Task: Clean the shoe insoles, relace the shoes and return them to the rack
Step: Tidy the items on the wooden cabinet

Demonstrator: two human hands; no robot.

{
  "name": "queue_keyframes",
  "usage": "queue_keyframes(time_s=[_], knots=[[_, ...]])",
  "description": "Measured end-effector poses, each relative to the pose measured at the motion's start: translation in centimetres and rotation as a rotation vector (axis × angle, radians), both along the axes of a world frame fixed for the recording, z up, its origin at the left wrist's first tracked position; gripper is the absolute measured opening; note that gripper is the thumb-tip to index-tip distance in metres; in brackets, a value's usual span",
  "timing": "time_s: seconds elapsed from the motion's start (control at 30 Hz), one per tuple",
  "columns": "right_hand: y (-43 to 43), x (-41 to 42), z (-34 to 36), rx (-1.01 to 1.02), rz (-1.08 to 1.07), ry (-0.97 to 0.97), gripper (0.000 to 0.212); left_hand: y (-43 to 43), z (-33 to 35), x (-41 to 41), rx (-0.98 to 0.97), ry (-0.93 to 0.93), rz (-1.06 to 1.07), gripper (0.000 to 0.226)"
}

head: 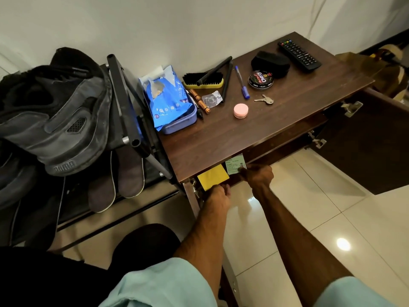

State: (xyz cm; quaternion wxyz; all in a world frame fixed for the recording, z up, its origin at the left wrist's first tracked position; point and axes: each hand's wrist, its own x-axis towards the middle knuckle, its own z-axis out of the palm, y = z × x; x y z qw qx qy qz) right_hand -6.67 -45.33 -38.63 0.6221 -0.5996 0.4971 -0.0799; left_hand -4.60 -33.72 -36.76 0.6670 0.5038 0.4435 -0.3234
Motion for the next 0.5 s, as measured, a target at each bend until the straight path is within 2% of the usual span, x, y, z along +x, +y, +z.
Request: queue_keyframes(time_s=[0.07,0.17,0.3,0.4,0.43,0.5], knots=[[-0.2,0.0,0.0,-0.019,0.009,0.013,0.021,0.0,0.6,-0.2,-0.057,0.072,0.113,0.025],[-0.4,0.1,-0.1,-0.049,0.021,0.014,0.018,0.0,1.8,-0.6,0.0,0.014,0.042,0.022],[-0.4,-0.6,-0.1,-0.104,0.066,0.03,0.024,-0.2,1.8,-0.6,0.018,0.009,-0.006,0.033],[0.2,-1.5,0.0,-0.284,0.007,0.013,0.027,-1.3,3.6,-1.5,0.055,0.007,-0.206,0.033],[0.5,-2.0,0.7,-0.347,-0.038,-0.018,0.025,-1.9,3.7,-1.7,0.087,-0.049,-0.294,0.034],[0.9,-2.5,3.1,-0.468,-0.078,-0.116,0.023,-3.5,5.2,-1.3,0.284,-0.235,-0.442,0.034]])
